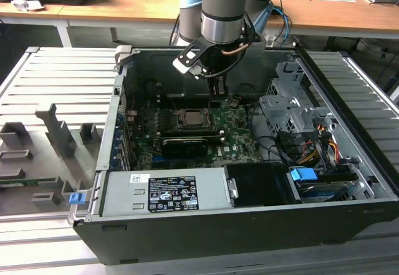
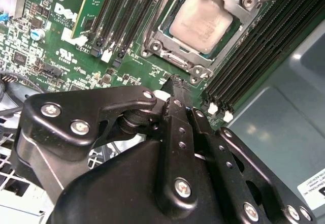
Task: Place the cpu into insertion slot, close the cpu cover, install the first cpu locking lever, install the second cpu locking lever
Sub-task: 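Close the cpu cover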
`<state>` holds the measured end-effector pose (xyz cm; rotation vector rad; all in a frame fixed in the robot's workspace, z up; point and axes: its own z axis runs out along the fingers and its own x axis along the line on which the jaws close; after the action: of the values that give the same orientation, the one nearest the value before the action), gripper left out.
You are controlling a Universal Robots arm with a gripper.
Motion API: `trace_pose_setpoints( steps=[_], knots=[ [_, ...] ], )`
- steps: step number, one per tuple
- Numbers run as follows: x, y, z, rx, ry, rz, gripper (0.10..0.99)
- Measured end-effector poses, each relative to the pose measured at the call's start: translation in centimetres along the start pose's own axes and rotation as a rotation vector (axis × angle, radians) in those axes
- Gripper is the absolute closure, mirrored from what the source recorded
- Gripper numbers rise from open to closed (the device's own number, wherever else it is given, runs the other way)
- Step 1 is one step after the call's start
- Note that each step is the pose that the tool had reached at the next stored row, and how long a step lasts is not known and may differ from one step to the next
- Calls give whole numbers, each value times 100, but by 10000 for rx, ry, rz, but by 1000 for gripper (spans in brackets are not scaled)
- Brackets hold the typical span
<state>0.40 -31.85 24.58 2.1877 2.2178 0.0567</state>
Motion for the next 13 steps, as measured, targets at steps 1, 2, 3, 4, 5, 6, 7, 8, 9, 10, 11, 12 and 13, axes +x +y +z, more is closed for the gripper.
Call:
trace_pose_setpoints(
  steps=[1, 2, 3, 4, 5, 6, 7, 8, 9, 10, 11, 12, 13],
  knots=[
    [0, -8, 0, 0, 0, 0, 980],
    [0, -14, -1, 0, 0, 1, 980],
    [1, -31, 2, -1, 2, 1, 980],
    [1, -69, 26, 0, 1, 1, 980],
    [1, -98, 55, 0, 0, 1, 980],
    [1, -107, 74, 0, 0, 0, 980],
    [1, -114, 91, 0, 1, 0, 980],
    [1, -133, 115, -1, 1, -9, 980],
    [1, -154, 125, 0, 3, -24, 980],
    [2, -221, 137, 1, 4, -71, 980],
    [2, -279, 154, 1, 5, -86, 980],
    [3, -324, 177, 1, 4, -102, 980],
    [3, -350, 194, 1, 6, -122, 980]
  ],
)
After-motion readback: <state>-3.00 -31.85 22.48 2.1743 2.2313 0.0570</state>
